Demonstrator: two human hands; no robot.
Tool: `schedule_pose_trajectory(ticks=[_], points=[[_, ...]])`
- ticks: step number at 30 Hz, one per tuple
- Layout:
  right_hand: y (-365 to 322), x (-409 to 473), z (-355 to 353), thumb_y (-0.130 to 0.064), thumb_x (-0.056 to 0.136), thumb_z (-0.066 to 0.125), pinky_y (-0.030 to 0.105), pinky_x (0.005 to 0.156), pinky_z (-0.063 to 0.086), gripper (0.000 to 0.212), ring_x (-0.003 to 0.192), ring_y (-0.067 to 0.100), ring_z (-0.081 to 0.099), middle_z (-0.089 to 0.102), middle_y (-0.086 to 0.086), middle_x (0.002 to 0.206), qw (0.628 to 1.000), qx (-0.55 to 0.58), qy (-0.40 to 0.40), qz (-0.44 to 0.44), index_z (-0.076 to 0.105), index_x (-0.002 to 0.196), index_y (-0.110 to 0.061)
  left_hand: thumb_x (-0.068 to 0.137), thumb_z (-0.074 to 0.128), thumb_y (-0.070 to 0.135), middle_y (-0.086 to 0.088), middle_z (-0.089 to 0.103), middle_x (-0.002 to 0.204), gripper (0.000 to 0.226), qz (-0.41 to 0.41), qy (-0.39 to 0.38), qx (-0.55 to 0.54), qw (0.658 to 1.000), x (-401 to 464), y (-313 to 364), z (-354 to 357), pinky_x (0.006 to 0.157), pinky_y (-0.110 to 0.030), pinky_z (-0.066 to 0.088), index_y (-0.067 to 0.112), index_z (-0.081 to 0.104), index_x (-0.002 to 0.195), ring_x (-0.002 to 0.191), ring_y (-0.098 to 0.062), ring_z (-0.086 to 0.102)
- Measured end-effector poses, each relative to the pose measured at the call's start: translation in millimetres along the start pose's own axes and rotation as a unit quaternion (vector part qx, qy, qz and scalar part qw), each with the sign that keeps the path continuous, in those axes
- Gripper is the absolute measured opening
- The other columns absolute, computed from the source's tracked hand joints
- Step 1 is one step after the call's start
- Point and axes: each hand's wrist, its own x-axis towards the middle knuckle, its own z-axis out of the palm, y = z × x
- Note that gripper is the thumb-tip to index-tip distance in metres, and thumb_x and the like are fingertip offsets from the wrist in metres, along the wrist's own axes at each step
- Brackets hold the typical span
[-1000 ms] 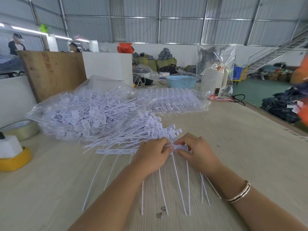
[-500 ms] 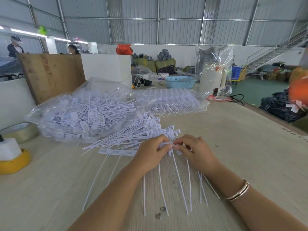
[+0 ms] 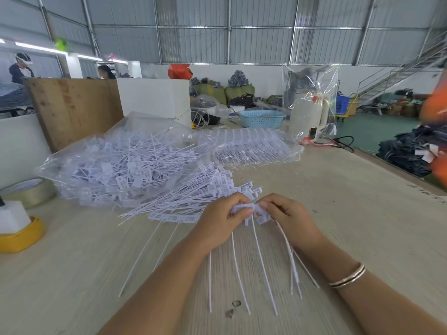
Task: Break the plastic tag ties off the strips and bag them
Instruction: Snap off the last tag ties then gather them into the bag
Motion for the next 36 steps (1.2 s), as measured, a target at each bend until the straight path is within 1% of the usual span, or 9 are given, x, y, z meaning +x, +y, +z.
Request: schedule_pose_trajectory(ticks=[3, 6, 14, 17, 21, 23, 28, 32, 36], points=[[-3, 0, 0, -0.003, 0.093, 0.049, 0.008, 0.057, 0.035, 0.021, 0.055, -0.004, 0.047, 0.058, -0.011, 0.064, 0.997, 0.07, 0.013, 0.012, 0.065, 0.082, -0.01, 0.092, 0.057, 0.029, 0.023, 0.056, 0.065, 0.01, 0.012, 0.019, -0.018, 1.0, 1, 3, 0, 0.057, -0.013, 0.035, 0.038, 0.055, 0.086, 0.057, 0.001, 0.046], [-5, 0, 2, -0.001, 0.093, 0.047, 0.007, 0.055, 0.035, 0.027, 0.053, -0.004, 0.048, 0.058, -0.015, 0.059, 0.995, 0.1, 0.017, 0.008, 0.063, 0.078, -0.016, 0.092, 0.057, 0.029, 0.018, 0.055, 0.065, 0.004, 0.021, 0.024, -0.026, 0.999, 1, 3, 1, 0.058, -0.014, 0.035, 0.032, 0.058, 0.09, 0.058, 0.0, 0.045], [6, 2, 4, -0.011, 0.093, 0.048, 0.018, 0.048, 0.038, 0.022, 0.049, 0.009, 0.043, 0.054, -0.004, 0.061, 0.984, 0.178, 0.025, 0.006, 0.062, 0.078, -0.017, 0.094, 0.053, 0.029, 0.023, 0.053, 0.067, 0.015, 0.031, 0.022, -0.055, 0.998, 1, 6, 2, 0.057, -0.011, 0.034, 0.042, 0.053, 0.088, 0.058, 0.003, 0.045], [15, 5, -8, -0.015, 0.094, 0.047, 0.019, 0.048, 0.037, 0.019, 0.049, 0.008, 0.04, 0.052, 0.007, 0.068, 0.965, 0.244, 0.091, 0.037, 0.057, 0.079, -0.014, 0.094, 0.051, 0.03, 0.025, 0.052, 0.066, 0.013, 0.032, 0.023, -0.084, 0.996, -1, 7, -3, 0.057, -0.008, 0.034, 0.042, 0.053, 0.089, 0.057, 0.006, 0.046], [27, 4, -23, -0.013, 0.085, 0.064, 0.013, 0.058, 0.038, 0.019, 0.058, -0.001, 0.048, 0.059, -0.011, 0.078, 0.996, -0.085, 0.039, 0.002, 0.06, 0.081, -0.031, 0.096, 0.05, 0.029, 0.015, 0.05, 0.065, 0.014, 0.018, 0.027, -0.066, 0.997, -3, 5, -5, 0.058, -0.01, 0.034, 0.039, 0.058, 0.09, 0.058, 0.001, 0.045], [24, 4, -19, -0.017, 0.078, 0.073, 0.011, 0.061, 0.038, 0.021, 0.062, -0.001, 0.05, 0.06, -0.013, 0.08, 0.991, -0.129, 0.022, -0.011, 0.063, 0.081, -0.036, 0.098, 0.045, 0.025, 0.006, 0.058, 0.077, 0.02, 0.006, 0.025, -0.051, 0.998, -3, 4, -3, 0.066, -0.012, 0.038, 0.038, 0.059, 0.093, 0.07, -0.004, 0.053], [27, 5, -19, -0.031, 0.081, 0.07, 0.037, 0.083, 0.039, 0.008, 0.072, 0.001, 0.05, 0.056, -0.011, 0.088, 0.955, -0.282, -0.09, -0.027, 0.075, 0.085, -0.026, 0.094, 0.042, 0.006, 0.019, 0.049, 0.091, 0.029, -0.002, 0.035, 0.041, 0.999, -2, -2, -2, 0.075, -0.012, 0.035, 0.023, 0.061, 0.11, 0.087, 0.008, 0.047], [25, 3, -30, -0.027, 0.087, 0.063, 0.032, 0.076, 0.034, 0.025, 0.062, -0.006, 0.043, 0.052, -0.01, 0.083, 0.96, -0.276, -0.024, -0.039, 0.066, 0.063, -0.034, 0.092, 0.046, 0.008, 0.021, 0.039, 0.092, 0.024, -0.018, 0.047, 0.087, 0.995, -1, -8, 0, 0.073, -0.009, 0.034, 0.022, 0.054, 0.111, 0.084, 0.012, 0.044], [6, -1, -14, -0.034, 0.086, 0.061, 0.031, 0.072, 0.037, 0.018, 0.064, -0.004, 0.05, 0.056, -0.014, 0.086, 0.965, -0.244, 0.038, -0.092, 0.071, 0.096, -0.023, 0.091, 0.047, 0.009, 0.012, 0.041, 0.101, 0.023, -0.016, 0.038, 0.103, 0.994, 0, -7, 6, 0.077, -0.013, 0.037, 0.02, 0.05, 0.111, 0.089, 0.003, 0.044]])
